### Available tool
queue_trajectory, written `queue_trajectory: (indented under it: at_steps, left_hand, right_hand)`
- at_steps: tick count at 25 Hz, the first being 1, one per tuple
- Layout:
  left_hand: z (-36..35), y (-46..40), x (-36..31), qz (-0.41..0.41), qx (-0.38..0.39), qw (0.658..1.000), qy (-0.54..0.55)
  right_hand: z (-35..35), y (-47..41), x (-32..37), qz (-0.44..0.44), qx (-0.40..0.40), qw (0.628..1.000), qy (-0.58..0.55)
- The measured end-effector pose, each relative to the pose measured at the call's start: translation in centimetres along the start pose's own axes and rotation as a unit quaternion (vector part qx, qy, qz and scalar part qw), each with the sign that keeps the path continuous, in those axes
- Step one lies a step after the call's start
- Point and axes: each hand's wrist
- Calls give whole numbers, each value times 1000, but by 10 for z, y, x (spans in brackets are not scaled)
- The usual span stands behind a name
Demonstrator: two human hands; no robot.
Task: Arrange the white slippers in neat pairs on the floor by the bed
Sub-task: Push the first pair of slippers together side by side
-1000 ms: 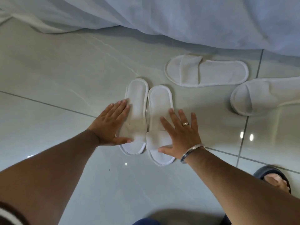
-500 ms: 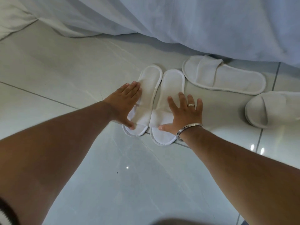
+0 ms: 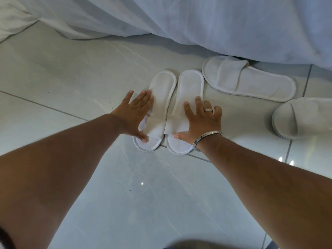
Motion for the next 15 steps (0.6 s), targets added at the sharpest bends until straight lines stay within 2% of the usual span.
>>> queue_trajectory:
  at_steps: [15]
  left_hand:
    - [16, -10, 1, 18, 29, 999, -38]
  right_hand:
    - [1, -1, 6, 4, 6, 1000, 13]
Point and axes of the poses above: each hand's wrist, its own y-axis away from the middle knuckle, its own z-axis out of the back of the hand, x = y × z, and after that the axes turned 4 degrees about x, right-handed
